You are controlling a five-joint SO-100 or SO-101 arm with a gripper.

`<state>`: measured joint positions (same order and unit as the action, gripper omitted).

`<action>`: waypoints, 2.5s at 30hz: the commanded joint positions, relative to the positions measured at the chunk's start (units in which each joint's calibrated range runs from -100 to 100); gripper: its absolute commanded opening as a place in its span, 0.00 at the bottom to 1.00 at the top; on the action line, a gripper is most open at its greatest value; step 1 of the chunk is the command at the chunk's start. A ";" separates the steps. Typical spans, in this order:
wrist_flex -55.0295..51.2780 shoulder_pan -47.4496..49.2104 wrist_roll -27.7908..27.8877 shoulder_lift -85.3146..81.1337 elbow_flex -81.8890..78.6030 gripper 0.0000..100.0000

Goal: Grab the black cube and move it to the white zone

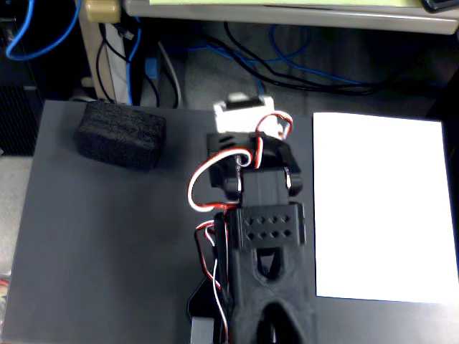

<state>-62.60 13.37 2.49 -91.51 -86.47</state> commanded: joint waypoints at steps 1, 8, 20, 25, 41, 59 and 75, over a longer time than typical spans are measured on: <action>-3.78 13.34 -0.08 -0.09 16.84 0.03; -10.30 31.59 -0.08 0.92 35.70 0.04; -7.21 34.54 -0.45 30.07 46.58 0.03; -7.21 34.61 -3.33 30.99 46.85 0.03; -11.58 29.83 -16.90 78.70 70.70 0.03; -19.65 30.34 -17.00 78.45 65.62 0.03; -27.54 30.49 -17.11 78.45 65.26 0.18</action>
<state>-87.33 43.50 -14.03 -11.78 -21.94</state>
